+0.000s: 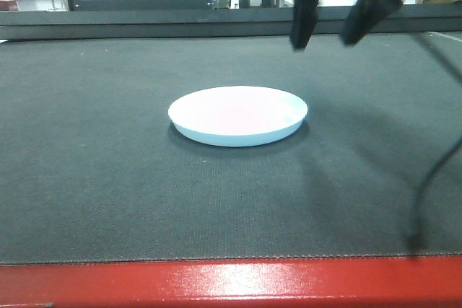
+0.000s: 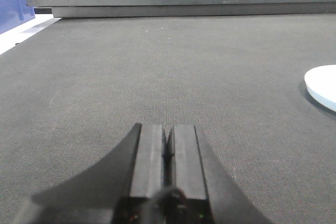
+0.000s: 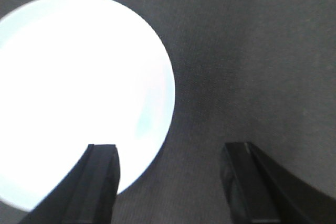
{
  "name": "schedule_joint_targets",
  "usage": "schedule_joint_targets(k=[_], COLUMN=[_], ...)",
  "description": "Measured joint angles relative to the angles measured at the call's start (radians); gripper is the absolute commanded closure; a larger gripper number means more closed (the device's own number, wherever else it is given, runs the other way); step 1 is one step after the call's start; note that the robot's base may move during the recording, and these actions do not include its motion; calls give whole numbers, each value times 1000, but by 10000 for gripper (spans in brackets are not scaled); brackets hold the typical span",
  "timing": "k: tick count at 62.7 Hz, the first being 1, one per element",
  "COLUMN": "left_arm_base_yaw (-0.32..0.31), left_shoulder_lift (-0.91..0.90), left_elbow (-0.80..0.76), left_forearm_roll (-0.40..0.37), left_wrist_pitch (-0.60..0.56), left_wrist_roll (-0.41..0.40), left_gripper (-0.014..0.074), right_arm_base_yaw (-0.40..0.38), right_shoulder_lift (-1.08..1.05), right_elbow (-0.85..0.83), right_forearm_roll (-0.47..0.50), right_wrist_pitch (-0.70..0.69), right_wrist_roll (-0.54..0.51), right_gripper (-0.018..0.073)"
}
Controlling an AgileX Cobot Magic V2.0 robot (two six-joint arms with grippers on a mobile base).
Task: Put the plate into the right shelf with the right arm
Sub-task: 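Lower the right gripper over the white plate's rim and close, then lift the white plate by its rim with the right gripper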
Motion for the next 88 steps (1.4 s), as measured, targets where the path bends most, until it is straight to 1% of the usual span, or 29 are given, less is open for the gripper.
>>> schedule_joint_targets(k=[6, 11, 25, 45, 50, 57, 63, 71, 75, 77, 81, 82, 85, 88], left_arm_base_yaw=[0, 0, 0, 0, 0, 0, 0, 0, 0, 0, 0, 0, 0, 0], left_shoulder_lift=[0, 0, 0, 0, 0, 0, 0, 0, 0, 0, 0, 0, 0, 0], left_elbow=[0, 0, 0, 0, 0, 0, 0, 0, 0, 0, 0, 0, 0, 0], left_forearm_roll=[0, 0, 0, 0, 0, 0, 0, 0, 0, 0, 0, 0, 0, 0], left_wrist_pitch=[0, 0, 0, 0, 0, 0, 0, 0, 0, 0, 0, 0, 0, 0], left_wrist_roll=[0, 0, 0, 0, 0, 0, 0, 0, 0, 0, 0, 0, 0, 0], left_gripper=[643, 643, 643, 643, 643, 643, 643, 643, 643, 643, 643, 643, 643, 643], right_arm_base_yaw=[0, 0, 0, 0, 0, 0, 0, 2, 4, 6, 6, 6, 6, 6], right_shoulder_lift=[68, 106, 156, 222, 230, 236, 245, 252, 254, 254, 254, 254, 254, 252], right_elbow=[-25, -31, -33, -35, -35, -35, -35, -35, -37, -39, -43, -45, -45, -45], right_forearm_roll=[-6, -10, -36, -65, -71, -79, -80, -80, -80, -80, -80, -78, -76, -76], right_wrist_pitch=[-14, -52, -140, -167, -169, -169, -169, -169, -166, -163, -160, -159, -159, -159], right_wrist_roll=[2, 2, 3, 5, 5, 5, 5, 7, 7, 7, 12, 14, 18, 18], right_gripper=[43, 43, 43, 48, 98, 229, 316, 341, 378, 410, 510, 524, 502, 505])
